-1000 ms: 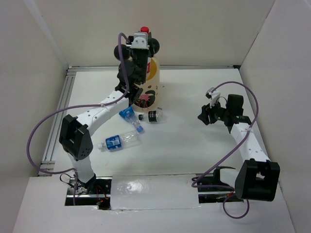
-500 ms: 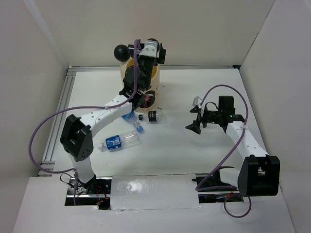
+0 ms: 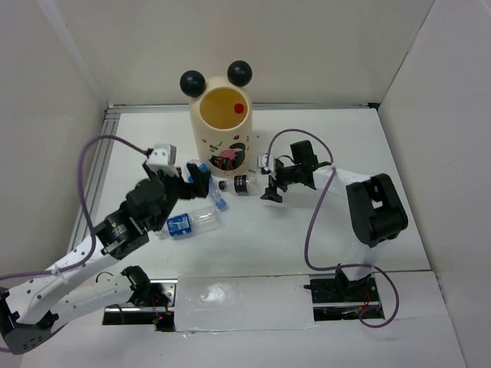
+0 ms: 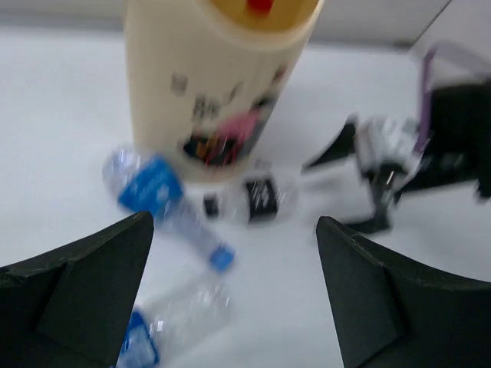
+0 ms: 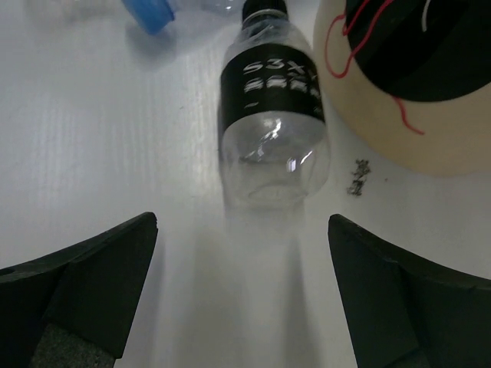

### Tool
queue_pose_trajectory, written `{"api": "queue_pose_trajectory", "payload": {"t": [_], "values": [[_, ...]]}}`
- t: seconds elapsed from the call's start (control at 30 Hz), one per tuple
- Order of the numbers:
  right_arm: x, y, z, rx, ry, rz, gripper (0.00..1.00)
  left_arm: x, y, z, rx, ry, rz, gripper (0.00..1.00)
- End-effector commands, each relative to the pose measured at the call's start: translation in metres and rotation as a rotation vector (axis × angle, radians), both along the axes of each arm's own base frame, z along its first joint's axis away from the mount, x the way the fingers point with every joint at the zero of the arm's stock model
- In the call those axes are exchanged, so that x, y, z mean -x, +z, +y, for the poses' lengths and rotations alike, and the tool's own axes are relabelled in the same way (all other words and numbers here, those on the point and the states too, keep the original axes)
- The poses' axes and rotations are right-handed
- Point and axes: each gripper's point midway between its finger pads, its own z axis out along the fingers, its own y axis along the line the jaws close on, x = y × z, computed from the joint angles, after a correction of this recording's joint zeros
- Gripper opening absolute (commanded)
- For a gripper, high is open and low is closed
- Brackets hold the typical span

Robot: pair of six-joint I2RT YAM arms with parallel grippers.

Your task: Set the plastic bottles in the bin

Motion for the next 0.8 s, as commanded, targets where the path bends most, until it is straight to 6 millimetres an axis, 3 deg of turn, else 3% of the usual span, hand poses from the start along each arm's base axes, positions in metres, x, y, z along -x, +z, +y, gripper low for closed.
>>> {"api": "queue_pose_trajectory", "payload": {"t": [0.0,0.03,0.2,0.37,0.57,0.6,0.63,0.7,0.77], "values": [[-0.048,0.022,0.028,-0.023,-0.039,-0.141,0.99,0.034,-0.096,0.028,0.009,0.071,0.277,1.0],[-0.053,0.02,0.03,-0.022,-0.039,-0.14,0.99,0.037,-0.106,0.029,0.002,0.081,0.303,1.0],[-0.058,0.006,0.055,-0.01,-0.002,-0.107,0.99,0.049,-0.114,0.048,0.026,0.122,0.313,1.0],[-0.048,-0.01,0.067,0.004,0.029,-0.074,0.99,0.053,-0.127,0.053,0.007,0.147,0.359,1.0],[-0.038,-0.027,0.065,0.028,0.039,-0.047,0.77,0.055,-0.138,0.054,0.015,0.159,0.383,1.0],[-0.038,-0.027,0.065,0.03,0.043,-0.054,0.69,0.056,-0.143,0.055,0.017,0.163,0.392,1.0],[-0.034,-0.029,0.065,0.031,0.05,-0.037,0.53,0.056,-0.143,0.055,0.017,0.163,0.392,1.0],[-0.027,-0.024,0.059,0.039,0.057,-0.007,0.43,0.056,-0.147,0.055,0.01,0.165,0.398,1.0],[-0.027,0.001,0.052,0.034,0.065,-0.011,0.36,0.055,-0.153,0.054,-0.024,0.167,0.414,1.0]]}}
